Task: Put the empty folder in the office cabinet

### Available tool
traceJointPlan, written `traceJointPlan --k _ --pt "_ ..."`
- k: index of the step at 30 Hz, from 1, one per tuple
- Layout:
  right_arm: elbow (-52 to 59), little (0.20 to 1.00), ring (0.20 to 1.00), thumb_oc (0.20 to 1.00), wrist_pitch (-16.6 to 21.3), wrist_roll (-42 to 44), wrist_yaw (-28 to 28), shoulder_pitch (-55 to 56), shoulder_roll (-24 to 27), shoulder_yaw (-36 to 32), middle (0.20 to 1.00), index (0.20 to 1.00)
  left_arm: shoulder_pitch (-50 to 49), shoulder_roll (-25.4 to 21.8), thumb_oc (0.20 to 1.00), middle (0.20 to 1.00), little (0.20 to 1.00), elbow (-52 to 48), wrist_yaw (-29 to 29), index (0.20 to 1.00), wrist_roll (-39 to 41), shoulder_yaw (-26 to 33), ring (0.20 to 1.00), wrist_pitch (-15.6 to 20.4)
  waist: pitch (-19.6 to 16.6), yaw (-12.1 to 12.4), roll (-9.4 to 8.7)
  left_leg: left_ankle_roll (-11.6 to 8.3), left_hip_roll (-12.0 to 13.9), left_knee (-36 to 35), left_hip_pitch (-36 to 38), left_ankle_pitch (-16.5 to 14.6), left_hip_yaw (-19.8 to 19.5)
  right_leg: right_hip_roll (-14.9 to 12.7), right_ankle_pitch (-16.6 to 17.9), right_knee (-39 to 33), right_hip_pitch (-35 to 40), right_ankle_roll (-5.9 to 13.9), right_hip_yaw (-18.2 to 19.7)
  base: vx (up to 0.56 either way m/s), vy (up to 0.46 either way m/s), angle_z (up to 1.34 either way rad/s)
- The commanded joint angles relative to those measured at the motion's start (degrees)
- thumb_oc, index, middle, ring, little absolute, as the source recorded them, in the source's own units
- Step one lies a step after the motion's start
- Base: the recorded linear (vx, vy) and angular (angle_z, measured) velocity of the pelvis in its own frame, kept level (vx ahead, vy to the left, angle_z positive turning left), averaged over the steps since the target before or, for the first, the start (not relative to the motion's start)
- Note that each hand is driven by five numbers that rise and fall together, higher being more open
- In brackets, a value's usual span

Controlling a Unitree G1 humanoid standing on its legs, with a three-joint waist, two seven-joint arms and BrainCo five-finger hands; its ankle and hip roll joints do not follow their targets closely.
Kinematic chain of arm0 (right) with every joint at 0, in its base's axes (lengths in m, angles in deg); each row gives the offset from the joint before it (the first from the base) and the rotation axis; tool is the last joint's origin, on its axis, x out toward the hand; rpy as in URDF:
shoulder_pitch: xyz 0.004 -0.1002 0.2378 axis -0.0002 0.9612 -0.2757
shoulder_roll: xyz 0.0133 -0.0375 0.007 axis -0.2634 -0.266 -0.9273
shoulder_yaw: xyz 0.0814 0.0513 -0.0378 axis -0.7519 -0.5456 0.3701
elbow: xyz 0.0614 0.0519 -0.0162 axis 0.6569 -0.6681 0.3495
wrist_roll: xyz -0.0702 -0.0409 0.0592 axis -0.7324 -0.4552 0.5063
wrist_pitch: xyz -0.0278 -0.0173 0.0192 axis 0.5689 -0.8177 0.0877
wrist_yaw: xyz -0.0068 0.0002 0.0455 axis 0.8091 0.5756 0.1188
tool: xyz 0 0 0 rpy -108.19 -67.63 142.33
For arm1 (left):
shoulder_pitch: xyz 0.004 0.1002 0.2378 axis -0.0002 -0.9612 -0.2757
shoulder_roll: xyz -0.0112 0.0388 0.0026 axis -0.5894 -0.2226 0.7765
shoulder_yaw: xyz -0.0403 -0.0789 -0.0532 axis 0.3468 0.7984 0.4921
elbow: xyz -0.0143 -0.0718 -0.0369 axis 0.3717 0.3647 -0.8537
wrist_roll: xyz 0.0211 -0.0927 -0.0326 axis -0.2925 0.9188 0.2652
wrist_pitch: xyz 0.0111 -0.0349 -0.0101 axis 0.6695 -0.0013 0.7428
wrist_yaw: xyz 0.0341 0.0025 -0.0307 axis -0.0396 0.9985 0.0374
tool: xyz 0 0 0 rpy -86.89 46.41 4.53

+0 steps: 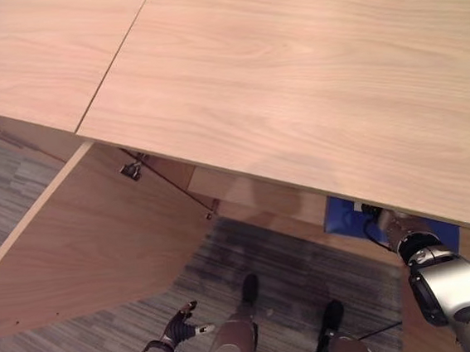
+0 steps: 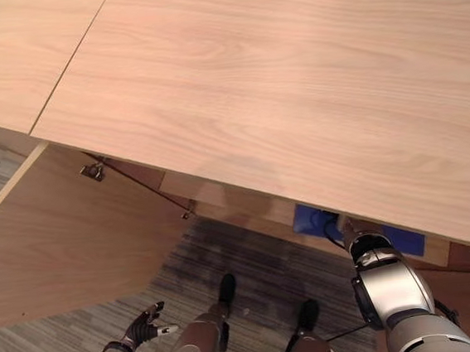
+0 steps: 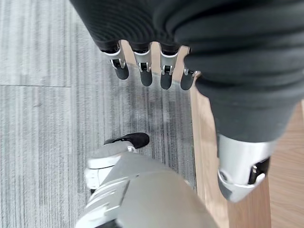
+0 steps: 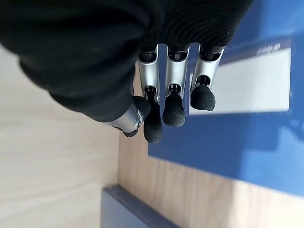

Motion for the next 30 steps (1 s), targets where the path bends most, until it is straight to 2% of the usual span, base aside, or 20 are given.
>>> traceJointPlan --k 1,8,9,10,11,12,13,14,15,16,19,21,26,30 --pt "0.03 0.2 0.2 0.2 2.1 2.26 0.45 0.14 1.15 0.69 0.2 0.2 1.35 -3.18 1.0 1.0 1.0 -0.68 -0.59 1.0 0.84 -1.87 1.0 0.91 0.85 1.03 -1.15 -1.19 0.71 2.15 0.58 -6.03 -3.38 -4.01 -3.66 9.79 -3.54 2.99 2.57 0.0 -0.011 0.12" --pt "3.56 0.2 0.2 0.2 2.45 2.43 -0.74 4.63 -1.91 1.79 0.2 0.2 2.32 -2.28 1.0 1.0 1.0 0.11 -0.65 1.0 0.51 -0.93 1.0 0.46 0.77 0.41 -1.18 -1.28 0.98 1.8 0.6 -5.89 -3.39 -3.71 -3.64 9.44 -3.47 2.89 2.57 0.0 -0.003 0.01" --pt "8.49 0.2 0.2 0.2 3.26 3.11 -1.29 7.53 -3.49 2.35 0.2 0.2 2.91 -1.76 1.0 1.0 1.0 0.34 -0.45 1.0 0.85 -0.08 1.0 0.31 0.73 -0.32 -1.31 -1.26 1.15 1.52 0.72 -5.89 -3.19 -3.61 -3.61 9.49 -3.63 2.86 2.72 0.0 0.0 0.0" --pt "8.74 0.2 0.2 0.2 3.18 3.08 -1.18 7.73 -3.52 2.37 0.2 0.2 2.85 -1.76 1.0 1.0 1.0 0.35 -0.45 1.0 0.85 -0.07 1.0 0.31 0.68 -0.34 -1.33 -1.26 1.15 1.5 0.73 -5.88 -3.19 -3.62 -3.62 9.51 -3.64 2.86 2.73 0.0 0.0 0.0" --pt "15.79 0.2 0.2 0.2 4.32 3.59 -1.94 11.42 -5.08 3.16 0.2 0.2 3.58 -0.94 1.0 1.0 1.0 0.59 -0.17 1.0 1.31 1.22 1.0 0.2 0.88 -1.23 -1.58 -1.24 1.27 1.33 0.89 -5.88 -2.91 -3.48 -3.51 9.49 -3.86 2.8 3.03 0.0 0.0 0.0" --pt "16.18 0.2 0.2 0.2 4.18 3.51 -1.77 11.76 -5.12 3.19 0.2 0.2 3.47 -0.94 1.0 1.0 1.0 0.59 -0.17 1.0 1.3 1.22 1.0 0.2 0.78 -1.24 -1.6 -1.23 1.26 1.29 0.91 -5.86 -2.9 -3.49 -3.53 9.5 -3.86 2.8 3.03 0.0 0.0 0.0" --pt "25.18 0.2 0.2 0.2 5.27 2.74 -2.9 15.94 -5.94 4.36 0.2 0.2 4.2 -0.24 1.0 1.0 1.0 0.52 0.25 1.0 1.67 3.02 1.0 0.03 1.05 -2.18 -1.93 -1.28 1.46 1.11 1.03 -5.88 -2.66 -3.36 -3.46 9.39 -4.02 2.78 3.28 0.0 0.0 0.0" --pt "31.32 0.2 0.2 0.2 5.61 2.2 -3.71 19.35 -5.96 4.92 0.2 0.2 4.29 0.23 1.0 1.0 1.0 0.51 0.51 1.0 1.58 4.01 1.0 0.02 1.23 -2.82 -2.16 -1.4 1.61 1.06 1.47 -6.15 -2.45 -3.26 -3.89 9.76 -3.98 2.74 3.55 0.0 0.0 0.0" --pt "31.48 0.2 0.2 0.2 5.53 2.17 -3.65 19.45 -5.93 4.89 0.2 0.2 4.28 0.24 1.0 1.0 1.0 0.5 0.51 1.0 1.58 3.98 1.0 0.02 1.07 -2.86 -2.14 -1.32 1.52 1.02 1.22 -5.89 -2.53 -3.3 -3.52 9.49 -4.08 2.79 3.47 0.01 -0.002 -0.15" --pt "39.99 0.2 0.2 0.2 6.49 2.21 -5.74 24.77 -5.33 4.96 0.2 0.2 4.68 0.95 1.0 1.0 1.0 0.19 0.73 1.0 1.41 5.41 1.0 0.18 1.17 -3.93 -2.53 -1.37 1.69 0.75 1.3 -5.86 -2.38 -3.21 -3.45 9.28 -4.19 2.82 3.58 0.0 0.003 -0.12" --pt "47.12 0.2 0.2 0.2 7.05 3.12 -8.1 29.48 -4.4 4.92 0.2 0.2 4.96 1.53 1.0 1.0 1.0 0.58 0.69 1.0 1.33 6.38 1.0 0.47 1.08 -4.85 -2.83 -1.49 1.95 0.49 1.45 -5.79 -2.32 -3.18 -3.38 9.16 -4.27 2.9 3.66 0.0 -0.006 -0.05" --pt "55.11 0.2 0.2 0.2 7.16 4.75 -11.69 34.77 -2.75 5.25 0.2 0.2 5.35 2.0 1.0 1.0 1.0 0.7 0.76 1.0 0.55 7.11 1.0 0.79 1.16 -6.0 -3.32 -1.55 2.18 0.05 1.76 -5.76 -2.06 -3.08 -3.17 8.78 -4.32 2.94 3.78 0.0 -0.012 -0.05" --pt "63.85 0.2 0.2 0.2 6.15 5.14 -15.62 41.37 0.45 6.31 0.2 0.2 5.45 2.26 1.0 1.0 1.0 -1.02 0.42 1.0 -0.15 7.0 1.0 1.3 1.47 -7.36 -3.78 -1.67 2.46 -0.31 2.12 -5.71 -1.39 -2.98 -2.9 8.25 -4.32 2.98 4.11 0.0 -0.008 -0.06" --pt "60.19 0.2 0.2 0.2 5.35 4.6 -15.67 41.69 -0.24 8.37 0.2 0.2 5.73 2.15 1.0 1.0 1.0 -2.58 0.52 1.0 0.33 6.28 1.0 1.66 1.7 -7.61 -3.94 -1.69 2.5 -0.2 2.03 -5.65 -1.13 -2.97 -2.69 8.09 -4.47 2.97 4.33 -0.01 -0.008 -0.04"
